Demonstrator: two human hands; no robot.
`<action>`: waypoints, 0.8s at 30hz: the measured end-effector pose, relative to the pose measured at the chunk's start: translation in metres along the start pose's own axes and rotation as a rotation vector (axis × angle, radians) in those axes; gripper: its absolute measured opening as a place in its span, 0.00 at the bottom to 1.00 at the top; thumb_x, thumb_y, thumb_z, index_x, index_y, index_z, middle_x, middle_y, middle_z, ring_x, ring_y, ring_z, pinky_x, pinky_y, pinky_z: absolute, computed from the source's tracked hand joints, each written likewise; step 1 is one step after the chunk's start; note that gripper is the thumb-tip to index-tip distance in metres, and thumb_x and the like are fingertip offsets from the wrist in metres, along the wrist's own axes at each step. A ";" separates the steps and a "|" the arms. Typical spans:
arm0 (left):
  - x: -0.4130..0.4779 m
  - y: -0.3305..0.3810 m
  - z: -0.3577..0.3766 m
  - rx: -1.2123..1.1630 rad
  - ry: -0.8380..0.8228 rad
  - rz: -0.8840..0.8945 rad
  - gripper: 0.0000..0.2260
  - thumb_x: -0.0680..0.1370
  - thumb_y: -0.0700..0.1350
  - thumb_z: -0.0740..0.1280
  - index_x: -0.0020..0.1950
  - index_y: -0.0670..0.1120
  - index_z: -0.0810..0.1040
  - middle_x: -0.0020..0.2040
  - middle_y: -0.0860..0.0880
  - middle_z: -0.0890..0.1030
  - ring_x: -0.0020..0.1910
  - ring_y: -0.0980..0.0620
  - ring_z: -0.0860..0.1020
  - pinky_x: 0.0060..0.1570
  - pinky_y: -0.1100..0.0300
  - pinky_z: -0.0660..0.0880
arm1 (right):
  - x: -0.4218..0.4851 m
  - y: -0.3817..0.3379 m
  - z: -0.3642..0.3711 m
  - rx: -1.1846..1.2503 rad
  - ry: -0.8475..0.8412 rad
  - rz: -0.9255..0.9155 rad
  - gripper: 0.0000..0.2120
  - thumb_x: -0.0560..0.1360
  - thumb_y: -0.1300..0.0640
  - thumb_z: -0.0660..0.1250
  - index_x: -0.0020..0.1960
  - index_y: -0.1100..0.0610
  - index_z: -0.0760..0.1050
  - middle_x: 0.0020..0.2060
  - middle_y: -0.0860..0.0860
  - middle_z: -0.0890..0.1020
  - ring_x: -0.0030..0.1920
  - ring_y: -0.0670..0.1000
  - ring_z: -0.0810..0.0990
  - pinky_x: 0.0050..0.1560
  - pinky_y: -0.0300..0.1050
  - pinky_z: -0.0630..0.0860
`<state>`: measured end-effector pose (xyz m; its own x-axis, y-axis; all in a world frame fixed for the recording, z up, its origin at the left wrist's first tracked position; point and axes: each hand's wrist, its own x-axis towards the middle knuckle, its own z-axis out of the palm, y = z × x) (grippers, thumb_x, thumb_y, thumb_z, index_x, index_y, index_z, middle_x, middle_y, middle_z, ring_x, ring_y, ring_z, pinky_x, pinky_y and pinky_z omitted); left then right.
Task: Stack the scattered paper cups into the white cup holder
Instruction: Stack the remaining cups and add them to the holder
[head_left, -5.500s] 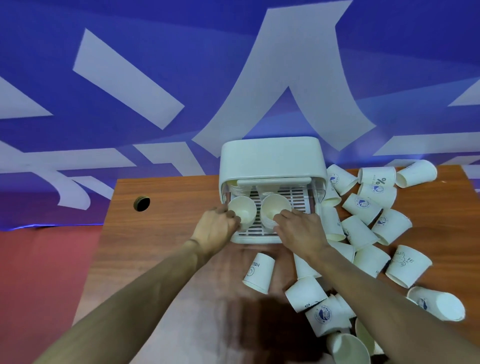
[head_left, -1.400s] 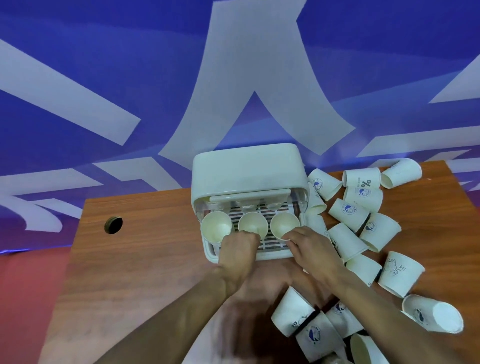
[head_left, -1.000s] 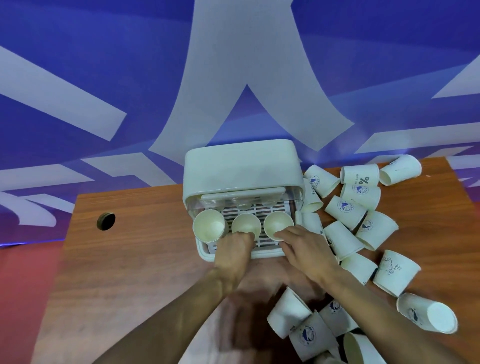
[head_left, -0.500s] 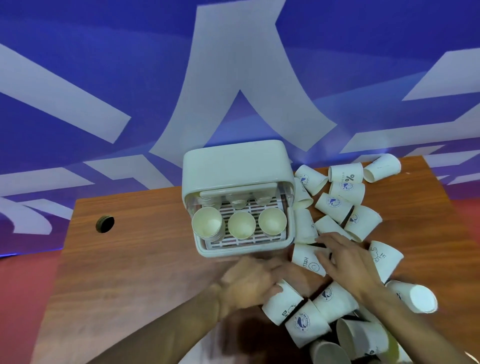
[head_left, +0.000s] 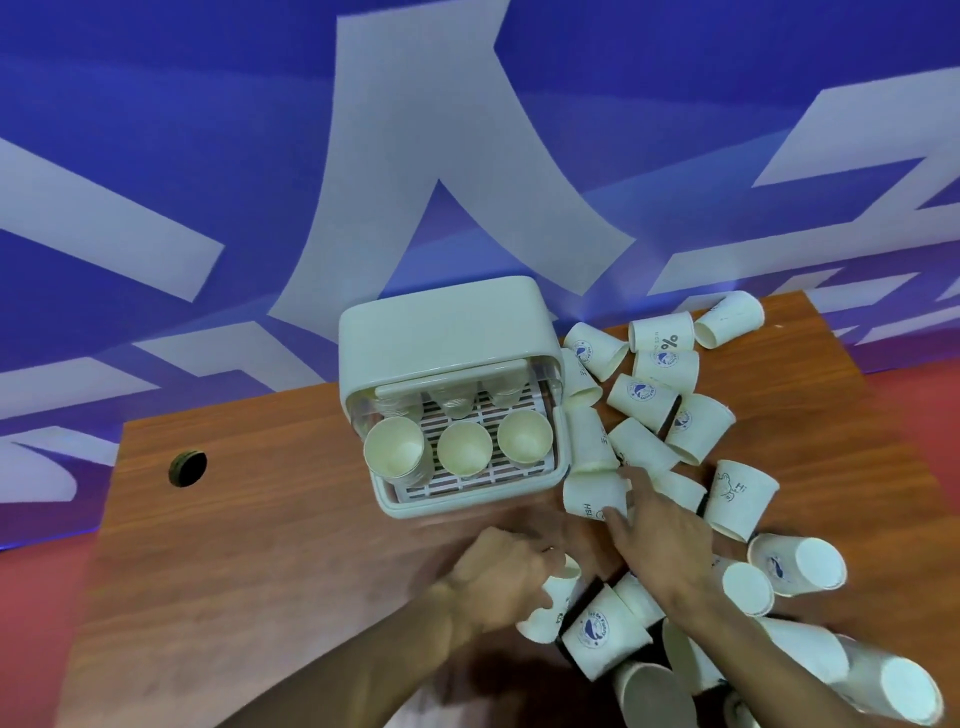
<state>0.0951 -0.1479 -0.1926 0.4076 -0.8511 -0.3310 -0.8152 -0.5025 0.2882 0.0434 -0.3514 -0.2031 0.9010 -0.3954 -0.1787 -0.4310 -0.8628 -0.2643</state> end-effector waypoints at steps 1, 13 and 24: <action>-0.002 -0.002 -0.007 0.045 0.009 0.015 0.14 0.76 0.50 0.64 0.61 0.50 0.74 0.52 0.48 0.81 0.47 0.43 0.79 0.36 0.53 0.70 | -0.004 0.000 -0.002 -0.012 0.029 -0.035 0.23 0.76 0.44 0.64 0.68 0.48 0.64 0.39 0.47 0.83 0.39 0.53 0.82 0.36 0.46 0.75; -0.045 -0.010 -0.010 0.256 -0.161 -0.059 0.11 0.77 0.33 0.57 0.57 0.41 0.72 0.51 0.41 0.78 0.43 0.37 0.79 0.30 0.54 0.60 | -0.028 -0.003 0.008 -0.243 0.189 -0.487 0.10 0.67 0.58 0.77 0.45 0.49 0.81 0.34 0.46 0.80 0.37 0.53 0.78 0.37 0.49 0.73; -0.073 -0.014 -0.093 0.332 0.029 -0.151 0.10 0.61 0.42 0.74 0.33 0.50 0.74 0.28 0.51 0.73 0.19 0.48 0.70 0.23 0.62 0.55 | -0.023 -0.024 -0.050 -0.013 0.349 -0.529 0.02 0.74 0.52 0.67 0.46 0.47 0.79 0.40 0.42 0.81 0.41 0.48 0.78 0.39 0.44 0.71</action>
<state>0.1153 -0.0932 -0.0894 0.5416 -0.7773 -0.3201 -0.8320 -0.5502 -0.0715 0.0358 -0.3377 -0.1455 0.9560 0.0078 0.2933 0.0755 -0.9725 -0.2202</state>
